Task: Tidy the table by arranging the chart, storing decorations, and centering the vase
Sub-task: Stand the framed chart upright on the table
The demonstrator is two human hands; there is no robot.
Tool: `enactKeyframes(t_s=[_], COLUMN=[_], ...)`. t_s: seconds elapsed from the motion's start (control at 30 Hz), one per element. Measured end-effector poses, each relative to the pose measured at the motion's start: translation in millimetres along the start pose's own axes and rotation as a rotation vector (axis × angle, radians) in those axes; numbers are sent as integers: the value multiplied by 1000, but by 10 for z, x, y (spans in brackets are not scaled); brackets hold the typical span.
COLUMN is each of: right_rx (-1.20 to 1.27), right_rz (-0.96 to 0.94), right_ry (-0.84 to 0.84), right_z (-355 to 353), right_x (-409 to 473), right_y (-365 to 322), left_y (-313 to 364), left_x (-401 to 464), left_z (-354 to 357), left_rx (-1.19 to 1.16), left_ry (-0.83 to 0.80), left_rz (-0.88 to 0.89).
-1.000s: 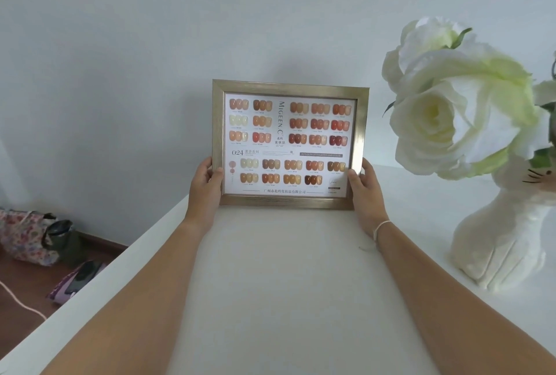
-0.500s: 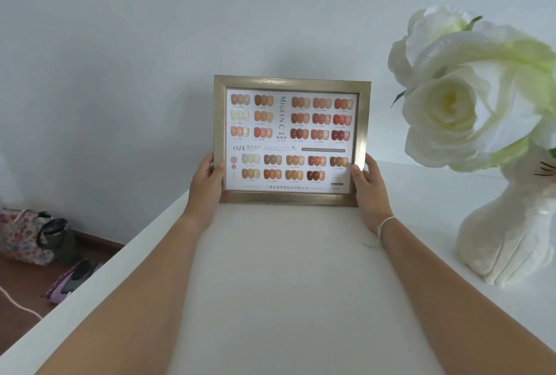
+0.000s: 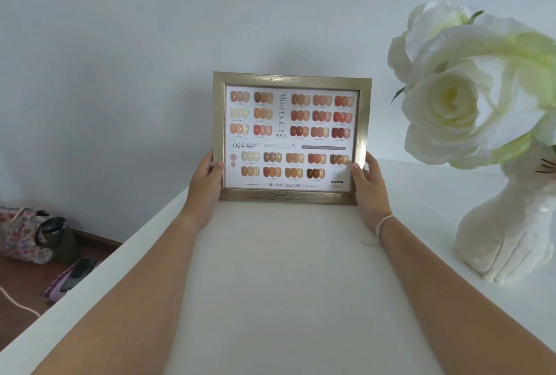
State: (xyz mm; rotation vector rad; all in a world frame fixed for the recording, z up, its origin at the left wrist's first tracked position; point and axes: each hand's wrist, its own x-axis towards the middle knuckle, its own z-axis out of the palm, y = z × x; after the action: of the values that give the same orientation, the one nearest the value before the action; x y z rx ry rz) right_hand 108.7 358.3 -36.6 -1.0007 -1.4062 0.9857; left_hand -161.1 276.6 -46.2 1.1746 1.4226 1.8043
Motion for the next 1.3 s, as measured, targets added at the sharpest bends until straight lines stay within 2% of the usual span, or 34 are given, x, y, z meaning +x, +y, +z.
enactKeyframes(t_s=[0.43, 0.77, 1.07, 1.3], right_rx=[-19, -102, -122, -123], right_rz=[28, 41, 20, 11], right_ry=[75, 233, 214, 149], right_z=[12, -139, -330, -570], right_x=[-11, -250, -792, -1370], right_y=[-1, -35, -196, -370], left_y=[-15, 28, 201, 432], left_x=[6, -194, -794, -1395], left_z=[-8, -58, -152, -93], left_rx=[-28, 27, 110, 195], left_ry=[55, 221, 252, 195], left_rz=[-56, -107, -92, -56])
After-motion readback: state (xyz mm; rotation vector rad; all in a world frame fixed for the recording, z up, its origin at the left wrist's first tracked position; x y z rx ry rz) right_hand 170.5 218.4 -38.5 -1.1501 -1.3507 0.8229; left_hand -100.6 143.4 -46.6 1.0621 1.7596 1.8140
